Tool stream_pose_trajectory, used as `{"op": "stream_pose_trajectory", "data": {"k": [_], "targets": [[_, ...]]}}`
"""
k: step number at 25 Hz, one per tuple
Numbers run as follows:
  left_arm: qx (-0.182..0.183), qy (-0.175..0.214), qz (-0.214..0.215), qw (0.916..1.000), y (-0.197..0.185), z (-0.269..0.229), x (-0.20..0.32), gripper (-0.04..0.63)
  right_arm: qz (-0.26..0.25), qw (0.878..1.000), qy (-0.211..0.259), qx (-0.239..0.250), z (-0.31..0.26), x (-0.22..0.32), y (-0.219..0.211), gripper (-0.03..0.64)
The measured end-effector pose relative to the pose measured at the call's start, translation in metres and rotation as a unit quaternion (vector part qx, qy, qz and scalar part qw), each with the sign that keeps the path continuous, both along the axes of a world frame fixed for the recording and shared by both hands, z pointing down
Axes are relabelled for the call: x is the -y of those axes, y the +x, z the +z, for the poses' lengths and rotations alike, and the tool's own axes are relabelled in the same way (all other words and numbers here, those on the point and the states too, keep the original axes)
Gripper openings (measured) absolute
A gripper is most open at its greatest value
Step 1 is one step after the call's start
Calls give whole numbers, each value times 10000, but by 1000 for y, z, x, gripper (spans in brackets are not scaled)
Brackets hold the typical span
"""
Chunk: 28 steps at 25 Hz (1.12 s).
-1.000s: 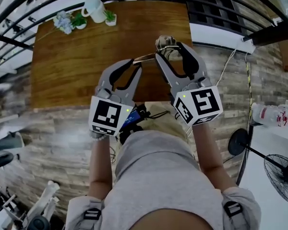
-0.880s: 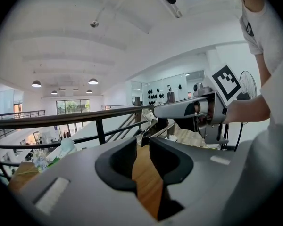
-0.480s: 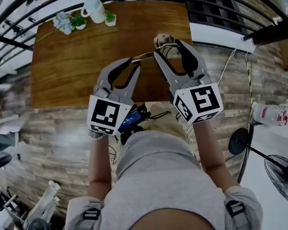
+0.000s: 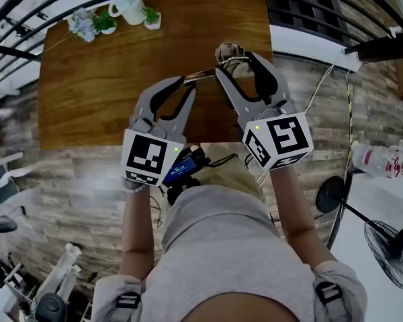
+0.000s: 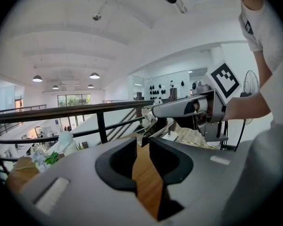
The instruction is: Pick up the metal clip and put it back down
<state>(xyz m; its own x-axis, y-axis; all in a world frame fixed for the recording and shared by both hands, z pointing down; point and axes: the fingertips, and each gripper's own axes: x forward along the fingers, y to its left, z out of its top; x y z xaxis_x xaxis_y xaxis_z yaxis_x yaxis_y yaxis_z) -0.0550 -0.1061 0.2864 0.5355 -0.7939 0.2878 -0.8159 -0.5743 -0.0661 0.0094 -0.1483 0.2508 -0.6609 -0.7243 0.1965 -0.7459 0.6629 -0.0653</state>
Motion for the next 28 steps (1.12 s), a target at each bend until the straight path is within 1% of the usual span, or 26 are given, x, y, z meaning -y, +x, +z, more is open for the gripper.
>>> {"op": "stream_pose_trajectory", "data": {"k": [7,15,28], "targets": [[14,-278,-36,9996,0,18,14,95,-51,9996,-252,-97,18,16,-1,259],[10,-648,-84,9979,0,49,39,95,-64,9980,-601,-199,52,43,-1,259],[31,-1303,-232,9912,-5,109,72,97,-123,9919,-1189,-438,114,80,-7,259]]}}
